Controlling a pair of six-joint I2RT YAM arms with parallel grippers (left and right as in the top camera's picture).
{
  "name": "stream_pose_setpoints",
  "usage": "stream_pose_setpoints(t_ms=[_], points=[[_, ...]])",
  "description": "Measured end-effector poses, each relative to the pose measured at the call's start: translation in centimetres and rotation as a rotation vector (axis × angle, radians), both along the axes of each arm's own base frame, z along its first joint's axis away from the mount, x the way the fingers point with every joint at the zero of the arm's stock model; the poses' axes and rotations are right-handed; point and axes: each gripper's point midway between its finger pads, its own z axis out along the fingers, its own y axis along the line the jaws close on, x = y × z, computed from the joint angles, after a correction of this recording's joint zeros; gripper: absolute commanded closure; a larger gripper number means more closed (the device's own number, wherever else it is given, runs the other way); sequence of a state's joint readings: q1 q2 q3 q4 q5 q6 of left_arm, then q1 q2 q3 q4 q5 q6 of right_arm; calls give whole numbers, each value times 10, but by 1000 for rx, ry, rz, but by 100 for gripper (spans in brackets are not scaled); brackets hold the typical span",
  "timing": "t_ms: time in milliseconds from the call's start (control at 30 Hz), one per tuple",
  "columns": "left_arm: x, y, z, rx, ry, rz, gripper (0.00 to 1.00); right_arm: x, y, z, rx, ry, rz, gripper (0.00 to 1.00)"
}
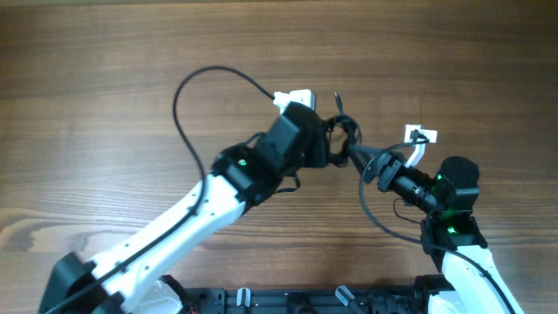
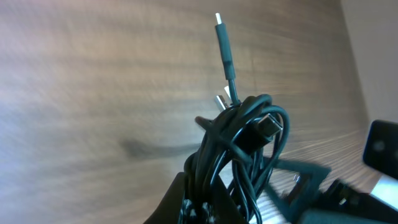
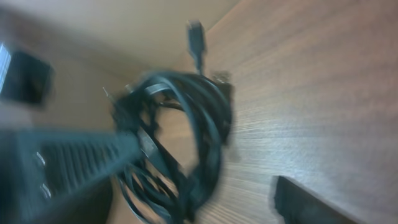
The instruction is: Untangle cables
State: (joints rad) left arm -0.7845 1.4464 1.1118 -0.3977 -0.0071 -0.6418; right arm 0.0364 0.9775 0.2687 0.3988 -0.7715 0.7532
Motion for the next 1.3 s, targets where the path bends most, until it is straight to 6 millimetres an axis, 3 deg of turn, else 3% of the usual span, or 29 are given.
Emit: stream_pose_setpoints(t_ms=[67,133,267,467,533,567,700,800,933,967,1100,1300], points=[[-3,7,16,44,-86,-70,96,-2,-1,2,-48,-69,38,9],[-9,13,24,96,-140,-137,96,-5,1,4,-81,-122,73,21],[-19,8,22,139,-173,-266,96,-15,10,12,-115,-234,178,56],[-23,6,22,153,-195,-323,96,-34,22,16,-61,-236,301,64],[-22,6,22,158,-198,-321,96,-39,25,17,-33,-216,329,64],[-22,6,22,158,-198,-321,96,-42,26,18,-21,-207,341,59],[-25,4,22,152,-193,-342,96,-27,19,16,-53,-208,252,49],[-32,-1,22,130,-183,-392,96,-13,10,21,-115,-281,176,49],[-43,-9,22,87,-159,-451,96,-6,7,31,-151,-366,143,67],[-45,-11,24,72,-159,-463,96,-6,8,31,-152,-369,146,77],[-46,-15,28,41,-161,-482,96,-8,15,20,-162,-337,169,95],[-41,-11,23,32,-125,-442,96,-18,23,9,-132,-277,240,96]])
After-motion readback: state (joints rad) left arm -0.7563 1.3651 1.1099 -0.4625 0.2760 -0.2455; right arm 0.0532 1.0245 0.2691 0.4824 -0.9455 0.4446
